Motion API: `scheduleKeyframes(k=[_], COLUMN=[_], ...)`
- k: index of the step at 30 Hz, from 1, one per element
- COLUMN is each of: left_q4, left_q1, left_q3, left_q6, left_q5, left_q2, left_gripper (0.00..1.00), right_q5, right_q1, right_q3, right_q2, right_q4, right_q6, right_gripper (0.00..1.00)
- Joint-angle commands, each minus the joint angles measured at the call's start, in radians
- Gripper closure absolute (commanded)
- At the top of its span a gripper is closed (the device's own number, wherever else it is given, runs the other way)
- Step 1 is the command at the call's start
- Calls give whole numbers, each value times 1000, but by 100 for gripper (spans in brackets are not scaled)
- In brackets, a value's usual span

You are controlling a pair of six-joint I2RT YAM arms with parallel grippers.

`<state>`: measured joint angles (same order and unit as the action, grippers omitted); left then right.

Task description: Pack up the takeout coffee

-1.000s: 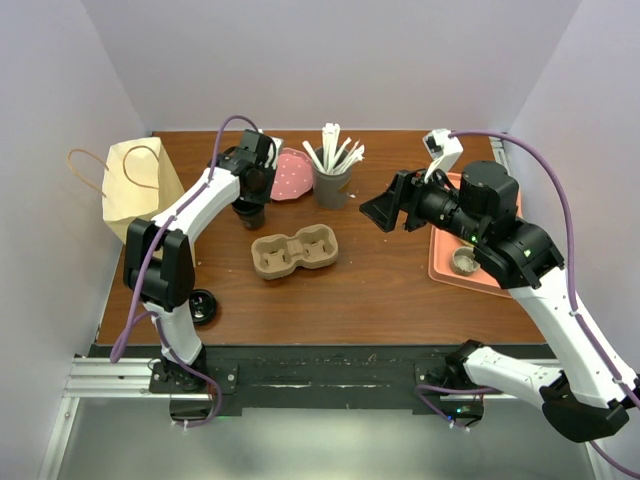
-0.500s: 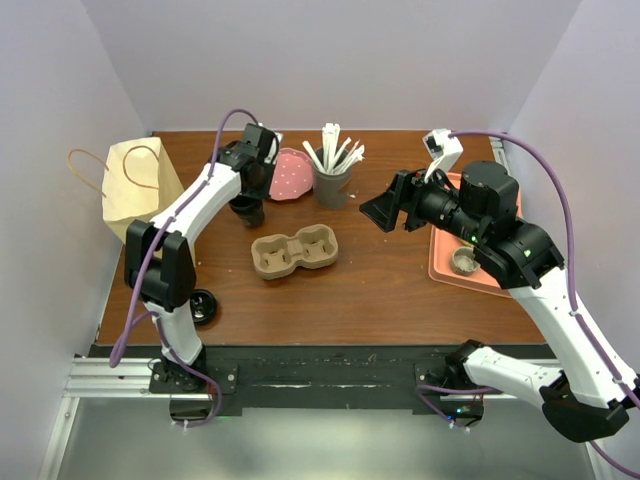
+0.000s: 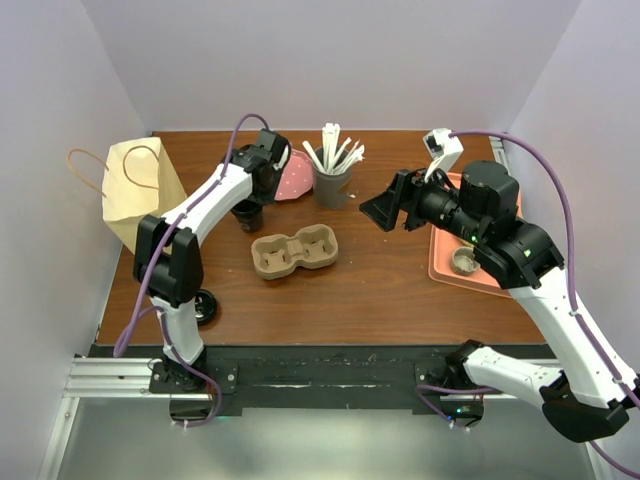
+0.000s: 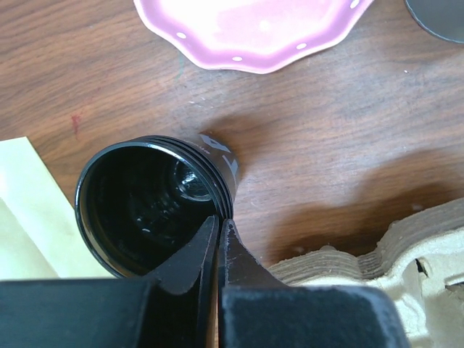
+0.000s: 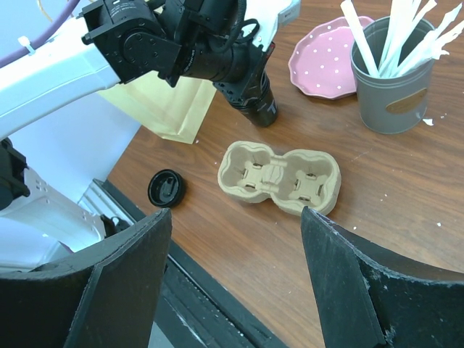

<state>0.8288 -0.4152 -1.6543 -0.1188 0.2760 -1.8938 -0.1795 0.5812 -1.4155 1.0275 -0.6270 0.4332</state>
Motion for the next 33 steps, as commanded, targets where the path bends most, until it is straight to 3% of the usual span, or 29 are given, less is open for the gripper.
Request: scheduleKeyframes(k=[1, 7, 10, 13, 19, 21, 23, 33], left_q4=[4, 4, 6, 9, 33, 38, 38, 59], left_q1=[1, 1, 1, 1, 1, 1, 1, 0], left_q3=[-45, -45, -47, -50, -76, -79, -78, -107], left_q6=[13, 19, 18, 21, 21, 19, 21, 13], left_q5=[22, 2, -6, -14, 5, 17, 15, 68], left_q2=[-16, -16, -18, -19, -25, -27, -25, -21], left_gripper=[96, 100, 94, 100, 100, 89, 100, 100], right_q5=[-18, -14, -14, -15, -20, -21, -21, -23], right_q1=[-4, -4, -4, -3, -4, -3, -4, -4], right_q3=[-10, -17, -20, -23, -26, -26, -28, -17], right_q2=[-4, -1, 3, 9, 16, 19, 22, 9], right_q4=[36, 32, 35, 36, 38, 38, 38, 38], right_q6=[1, -1, -1, -1, -1, -1, 1, 4], right_gripper=[25, 25, 25, 25, 25, 25, 25, 25])
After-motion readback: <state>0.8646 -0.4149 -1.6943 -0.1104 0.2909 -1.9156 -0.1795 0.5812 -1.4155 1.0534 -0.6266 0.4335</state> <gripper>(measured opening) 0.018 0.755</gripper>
